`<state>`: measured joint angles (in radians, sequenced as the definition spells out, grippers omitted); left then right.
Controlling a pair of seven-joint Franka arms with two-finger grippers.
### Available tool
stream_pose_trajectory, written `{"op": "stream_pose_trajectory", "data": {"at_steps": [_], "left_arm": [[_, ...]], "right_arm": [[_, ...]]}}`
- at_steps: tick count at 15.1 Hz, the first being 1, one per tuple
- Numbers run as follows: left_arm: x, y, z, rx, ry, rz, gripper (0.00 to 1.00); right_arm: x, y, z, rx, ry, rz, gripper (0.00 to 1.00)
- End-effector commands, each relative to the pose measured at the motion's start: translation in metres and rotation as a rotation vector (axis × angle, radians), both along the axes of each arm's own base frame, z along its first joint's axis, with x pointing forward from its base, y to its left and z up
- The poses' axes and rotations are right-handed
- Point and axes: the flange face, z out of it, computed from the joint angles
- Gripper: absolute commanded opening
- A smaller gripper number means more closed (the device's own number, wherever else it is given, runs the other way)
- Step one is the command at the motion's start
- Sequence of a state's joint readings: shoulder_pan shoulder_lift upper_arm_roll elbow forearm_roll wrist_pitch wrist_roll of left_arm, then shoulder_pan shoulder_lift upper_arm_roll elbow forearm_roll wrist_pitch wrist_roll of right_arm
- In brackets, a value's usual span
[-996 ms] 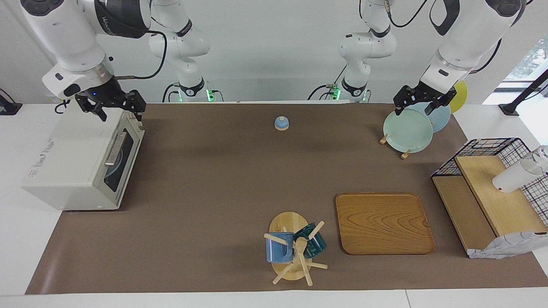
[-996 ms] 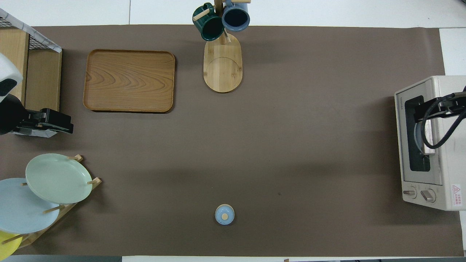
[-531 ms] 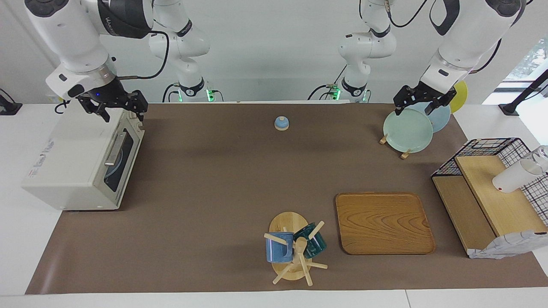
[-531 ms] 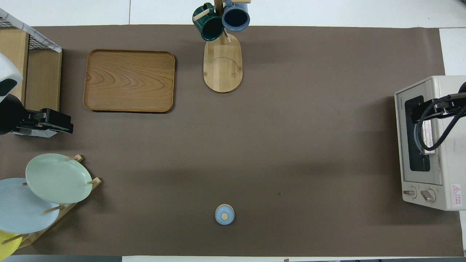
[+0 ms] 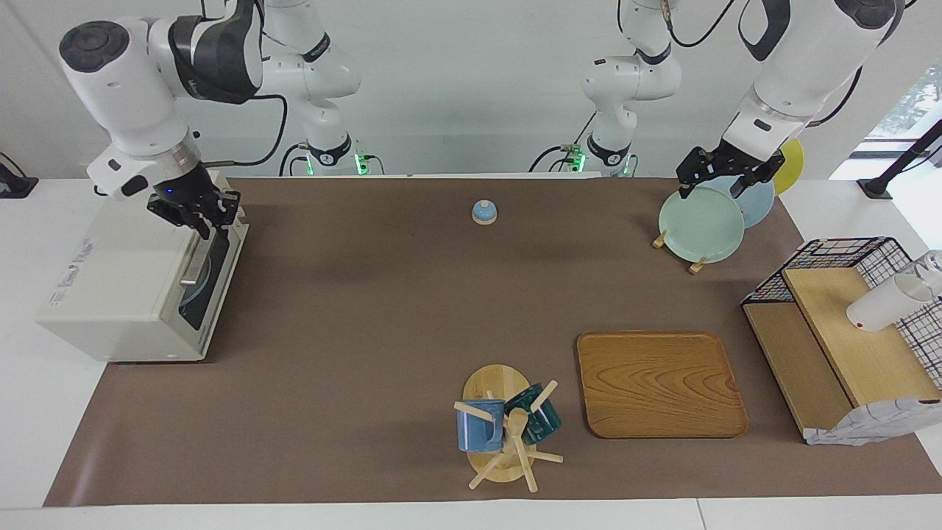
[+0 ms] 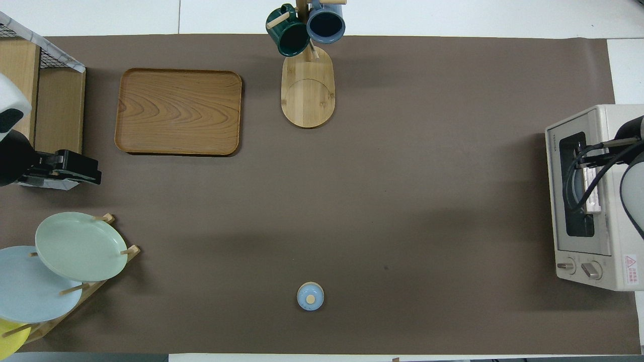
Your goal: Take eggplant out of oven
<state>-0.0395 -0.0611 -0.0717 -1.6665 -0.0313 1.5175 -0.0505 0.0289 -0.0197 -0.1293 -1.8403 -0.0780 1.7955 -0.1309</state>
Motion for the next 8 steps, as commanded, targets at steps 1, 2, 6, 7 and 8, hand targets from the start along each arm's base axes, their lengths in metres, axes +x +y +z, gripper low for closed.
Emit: {"op": "stream_pose_trajectory", "data": {"at_steps": [1, 2, 6, 7, 8], "left_arm": [[-0.001, 0.002, 0.003, -0.007, 0.007, 0.007, 1.0], [-0.001, 0.002, 0.003, -0.007, 0.007, 0.007, 1.0], [-0.001, 0.002, 0.003, -0.007, 0.007, 0.007, 1.0], [-0.001, 0.002, 0.003, -0.007, 0.007, 0.007, 1.0], [-0.001, 0.002, 0.003, -0.007, 0.007, 0.007, 1.0]], "right_arm": [[-0.014, -0.018, -0.023, 0.002, 0.003, -0.006, 0.0], [-0.016, -0.023, -0.034, 0.0, 0.008, -0.012, 0.0], [-0.02, -0.039, -0.042, -0.036, 0.014, 0.03, 0.0], [-0.021, -0.04, -0.048, -0.035, 0.02, 0.034, 0.0], [-0.024, -0.047, -0.055, -0.034, 0.019, 0.023, 0.0]]}}
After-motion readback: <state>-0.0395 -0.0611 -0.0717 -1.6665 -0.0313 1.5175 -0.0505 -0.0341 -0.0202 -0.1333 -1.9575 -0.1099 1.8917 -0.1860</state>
